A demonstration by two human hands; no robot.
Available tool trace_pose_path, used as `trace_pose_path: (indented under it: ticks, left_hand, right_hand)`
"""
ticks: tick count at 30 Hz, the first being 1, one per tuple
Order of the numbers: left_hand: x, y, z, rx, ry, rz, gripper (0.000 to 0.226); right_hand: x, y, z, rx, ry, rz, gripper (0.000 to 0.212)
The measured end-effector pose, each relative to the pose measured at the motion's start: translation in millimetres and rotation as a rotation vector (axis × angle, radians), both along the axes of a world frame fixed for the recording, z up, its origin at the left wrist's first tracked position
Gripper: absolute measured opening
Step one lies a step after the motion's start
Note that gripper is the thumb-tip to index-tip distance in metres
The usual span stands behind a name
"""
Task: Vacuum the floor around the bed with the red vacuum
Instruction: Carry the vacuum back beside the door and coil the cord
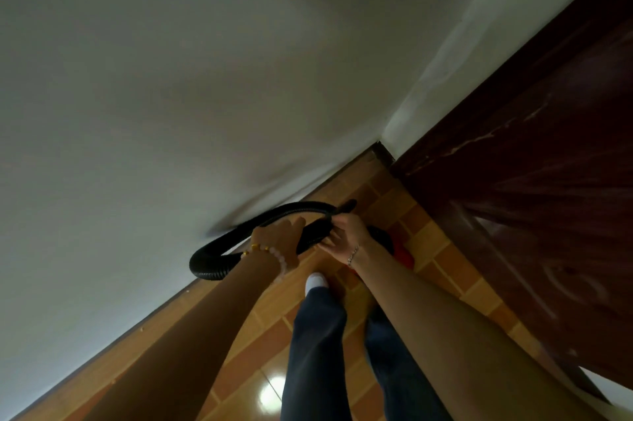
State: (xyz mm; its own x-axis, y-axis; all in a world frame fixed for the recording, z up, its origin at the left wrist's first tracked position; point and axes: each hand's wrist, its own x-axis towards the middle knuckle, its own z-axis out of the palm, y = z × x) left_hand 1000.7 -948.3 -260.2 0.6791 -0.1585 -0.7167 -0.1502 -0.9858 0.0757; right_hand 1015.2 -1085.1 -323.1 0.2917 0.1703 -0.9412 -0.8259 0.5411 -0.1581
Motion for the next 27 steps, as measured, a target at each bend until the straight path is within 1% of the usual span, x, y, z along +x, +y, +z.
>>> trace_pose_path:
  ticks: [3, 5, 9, 12, 13, 15, 17, 18, 19, 20, 22, 25, 26, 27]
  left_hand:
    - [-4.6, 20.1, -7.5, -0.018, 0.031, 0.012, 0.059]
    - [-4.1, 24.8, -11.6, -0.011, 0.041, 0.024, 0.055]
    - [2.7, 19.4, -17.3, -0.043, -0.070, 0.029, 0.051]
    - [12.7, 5.1, -21.6, -0.079, -0.091, 0.080, 0.050]
    - [16.3, -0.3, -23.5, -0.088, -0.093, 0.100, 0.050]
    - [24.3, -12.0, -27.3, -0.111, -0.106, 0.139, 0.050]
    - [35.0, -23.7, -32.8, -0.117, -0.107, 0.156, 0.049]
    - [40.0, -30.1, -36.4, -0.124, -0.104, 0.163, 0.049]
    - [45.1, -36.8, -39.9, -0.130, -0.105, 0.168, 0.048]
    - [50.1, -43.3, -43.5, -0.132, -0.116, 0.165, 0.047]
    - [60.1, -55.6, -51.5, -0.125, -0.143, 0.134, 0.043]
    - [71.7, -70.1, -63.7, -0.107, -0.166, 0.095, 0.041]
    - [74.3, -73.8, -67.0, -0.106, -0.171, 0.098, 0.040]
    - [76.6, -77.2, -69.6, -0.107, -0.183, 0.099, 0.037]
  right_hand:
    - [2.1, 4.1, -5.3, 0.024, 0.030, 0.010, 0.016]
    - [3.4, 9.7, -7.7, 0.025, 0.021, 0.047, 0.016]
    - [15.1, 17.3, -16.7, 0.013, -0.009, 0.043, 0.018]
    - [26.7, 14.8, -21.8, -0.079, -0.025, 0.105, 0.018]
    - [29.1, 12.6, -23.0, -0.117, -0.025, 0.154, 0.021]
    - [34.2, 4.2, -22.7, -0.235, -0.053, 0.280, 0.035]
    - [37.0, -8.8, -10.6, -0.408, -0.164, 0.546, 0.041]
    - [36.4, -16.7, -10.5, -0.516, -0.251, 0.674, 0.042]
    - [35.6, -23.6, -11.2, -0.576, -0.349, 0.768, 0.044]
    - [35.4, -30.9, -14.2, -0.574, -0.399, 0.812, 0.047]
    - [37.4, -44.9, -26.7, -0.565, -0.430, 0.866, 0.052]
    - [46.7, -57.9, -44.1, -0.605, -0.496, 0.959, 0.059]
    - [50.3, -59.9, -50.0, -0.641, -0.526, 0.980, 0.055]
    - [53.7, -60.2, -54.6, -0.692, -0.562, 0.997, 0.045]
